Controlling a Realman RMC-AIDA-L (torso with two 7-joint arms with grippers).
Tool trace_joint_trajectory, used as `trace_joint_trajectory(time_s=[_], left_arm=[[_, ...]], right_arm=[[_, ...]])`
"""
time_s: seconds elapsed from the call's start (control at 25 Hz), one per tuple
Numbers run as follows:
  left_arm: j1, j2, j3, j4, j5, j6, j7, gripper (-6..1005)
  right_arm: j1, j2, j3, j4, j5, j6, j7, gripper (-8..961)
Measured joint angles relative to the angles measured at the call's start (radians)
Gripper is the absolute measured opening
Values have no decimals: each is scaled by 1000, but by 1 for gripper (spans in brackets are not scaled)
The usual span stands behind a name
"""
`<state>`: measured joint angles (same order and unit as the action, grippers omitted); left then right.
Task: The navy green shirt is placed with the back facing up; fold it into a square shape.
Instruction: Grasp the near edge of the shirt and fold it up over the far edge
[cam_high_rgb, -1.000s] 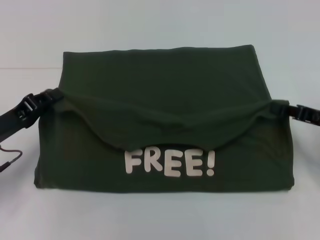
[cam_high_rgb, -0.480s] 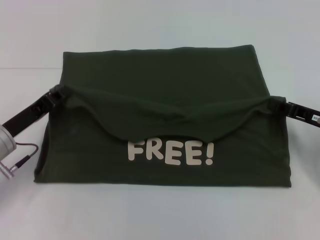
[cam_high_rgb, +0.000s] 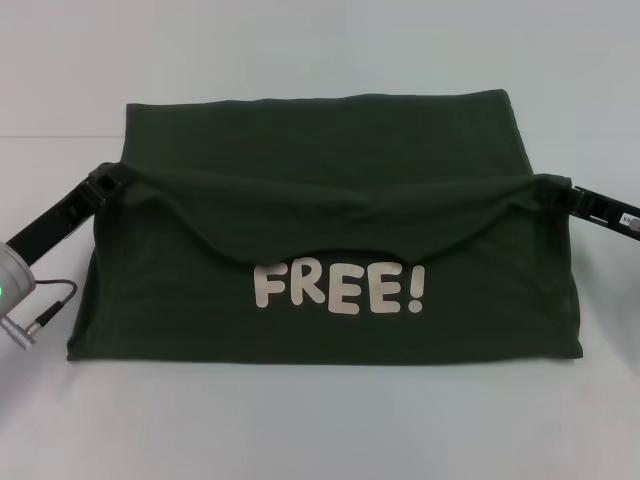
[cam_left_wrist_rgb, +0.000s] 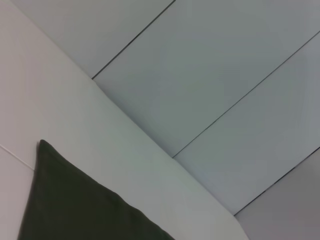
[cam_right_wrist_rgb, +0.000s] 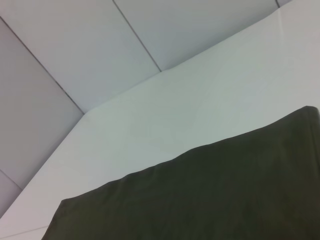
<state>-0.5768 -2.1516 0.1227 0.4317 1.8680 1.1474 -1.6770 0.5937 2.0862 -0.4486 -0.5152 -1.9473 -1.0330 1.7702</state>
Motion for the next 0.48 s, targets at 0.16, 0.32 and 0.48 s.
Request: trace_joint_trajectory(time_s=[0.16,0.32,0.48], left_arm=[[-7,-4,0,-10,-3,-31,18,61],[-22,-7,0,-26,-5,-67,44,62],[-30,-11,-8,-55,-43,-86,110,63]], right_arm=[[11,0,-1,19,3,37,-1,63],[26,0,-3,50,5,82,-21,63],[45,2,-3,90,7,129,-57,63]])
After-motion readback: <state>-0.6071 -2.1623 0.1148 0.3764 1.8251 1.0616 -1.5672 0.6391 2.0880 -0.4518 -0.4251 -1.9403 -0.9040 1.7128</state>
